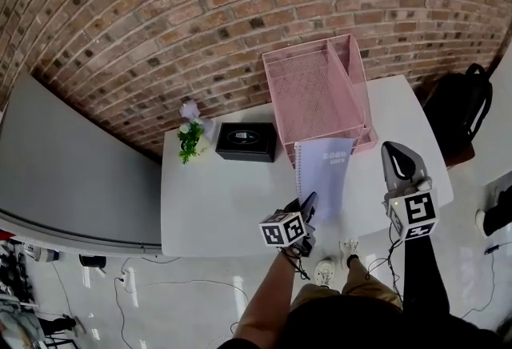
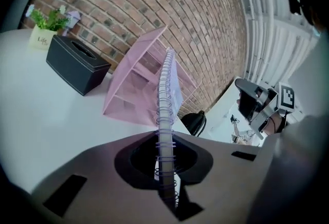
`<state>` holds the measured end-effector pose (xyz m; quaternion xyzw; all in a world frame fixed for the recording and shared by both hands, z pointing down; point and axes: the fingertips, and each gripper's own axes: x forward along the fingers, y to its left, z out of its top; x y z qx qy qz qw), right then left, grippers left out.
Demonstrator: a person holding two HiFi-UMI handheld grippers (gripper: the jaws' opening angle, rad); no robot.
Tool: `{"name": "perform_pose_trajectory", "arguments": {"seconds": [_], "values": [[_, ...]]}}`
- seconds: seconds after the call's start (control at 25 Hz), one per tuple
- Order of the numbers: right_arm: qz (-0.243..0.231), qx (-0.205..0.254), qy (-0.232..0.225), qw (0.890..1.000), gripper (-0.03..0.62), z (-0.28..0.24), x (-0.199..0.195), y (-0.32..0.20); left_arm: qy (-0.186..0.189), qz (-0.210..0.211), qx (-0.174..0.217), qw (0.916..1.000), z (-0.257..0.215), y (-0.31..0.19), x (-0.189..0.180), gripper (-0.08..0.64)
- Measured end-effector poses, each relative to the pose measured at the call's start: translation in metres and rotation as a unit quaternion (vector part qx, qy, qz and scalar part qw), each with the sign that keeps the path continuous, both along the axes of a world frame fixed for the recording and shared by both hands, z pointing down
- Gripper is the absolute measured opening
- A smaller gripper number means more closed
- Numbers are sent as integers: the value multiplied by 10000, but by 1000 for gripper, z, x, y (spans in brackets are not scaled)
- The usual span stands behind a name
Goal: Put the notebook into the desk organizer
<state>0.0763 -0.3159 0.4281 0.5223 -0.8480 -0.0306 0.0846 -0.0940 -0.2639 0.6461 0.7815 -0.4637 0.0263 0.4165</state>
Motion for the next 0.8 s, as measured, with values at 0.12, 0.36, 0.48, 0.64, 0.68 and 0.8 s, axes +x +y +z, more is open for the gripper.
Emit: {"name": "perform_pose_trajectory", "arguments": {"seconds": [0.12, 0.36, 0.48, 0.64, 0.68, 0.8], "values": [[-11, -12, -47, 10000, 0, -1, 5, -8, 320, -146, -271, 9990, 10, -2, 3, 35], [-129, 2, -67, 9999, 0, -1, 6, -19, 706, -324, -499, 9957, 19, -8, 9, 35], [-145, -1, -74, 9999, 0, -1, 8, -22, 914, -404, -487, 9938, 10, -15, 9, 35], [-134, 8, -94, 9999, 0, -2, 13, -23, 1310, -487, -386, 9894, -12, -27, 9, 35], [-129, 17, -102, 9999, 0, -3, 14, -23, 1368, -480, -356, 9888, -19, -31, 9, 35], [-118, 28, -107, 9999, 0, -5, 17, -23, 1511, -404, -339, 9871, -36, -42, 14, 35]]}}
